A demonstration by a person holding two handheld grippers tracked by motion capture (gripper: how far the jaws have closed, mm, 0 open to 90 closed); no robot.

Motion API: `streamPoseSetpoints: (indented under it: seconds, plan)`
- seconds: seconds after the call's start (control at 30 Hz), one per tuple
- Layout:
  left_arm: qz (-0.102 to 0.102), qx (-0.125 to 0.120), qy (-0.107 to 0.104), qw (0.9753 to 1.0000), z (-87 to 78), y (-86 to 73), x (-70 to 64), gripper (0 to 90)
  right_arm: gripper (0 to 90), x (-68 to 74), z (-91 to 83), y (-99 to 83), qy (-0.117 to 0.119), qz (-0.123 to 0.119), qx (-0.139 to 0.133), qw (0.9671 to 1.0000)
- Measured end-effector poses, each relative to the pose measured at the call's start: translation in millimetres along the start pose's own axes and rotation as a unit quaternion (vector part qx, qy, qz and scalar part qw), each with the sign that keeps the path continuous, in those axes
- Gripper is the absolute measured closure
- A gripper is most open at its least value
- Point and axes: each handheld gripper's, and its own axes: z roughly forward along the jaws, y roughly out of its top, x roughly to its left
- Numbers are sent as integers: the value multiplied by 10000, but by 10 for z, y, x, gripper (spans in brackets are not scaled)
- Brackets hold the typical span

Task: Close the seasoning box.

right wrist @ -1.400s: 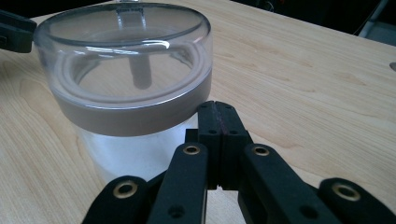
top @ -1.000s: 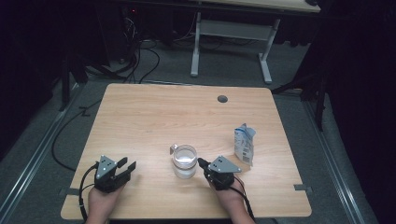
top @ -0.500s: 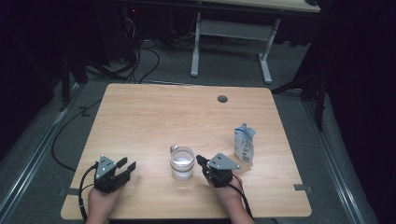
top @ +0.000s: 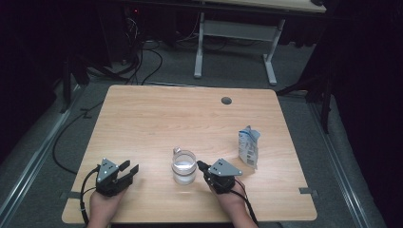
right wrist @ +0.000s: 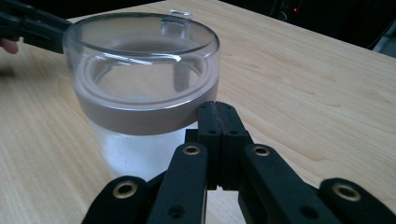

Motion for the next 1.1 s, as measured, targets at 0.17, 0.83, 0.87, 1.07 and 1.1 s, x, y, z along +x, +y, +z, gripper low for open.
streamPoseSetpoints:
  seconds: [0.17, 0.83, 0.87, 1.07, 1.1]
  plan:
    - [-10, -2, -11, 10000, -8, 2, 1, 566, 898, 68, -20, -2, 77, -61, -9, 10000]
    - [4, -10, -32, 10000, -6, 3, -8, 563, 874, 311, -49, 11, 314, -344, -23, 9989]
    - [6, -14, -32, 10000, -8, 3, -9, 563, 866, 308, -50, 12, 310, -338, -22, 9989]
    - [-2, -10, -42, 10000, -13, 3, -5, 563, 755, 190, -51, -20, 205, -106, -62, 9997]
    - [-2, -10, -43, 10000, -14, 3, -5, 563, 755, 190, -51, -20, 205, -106, -62, 9997]
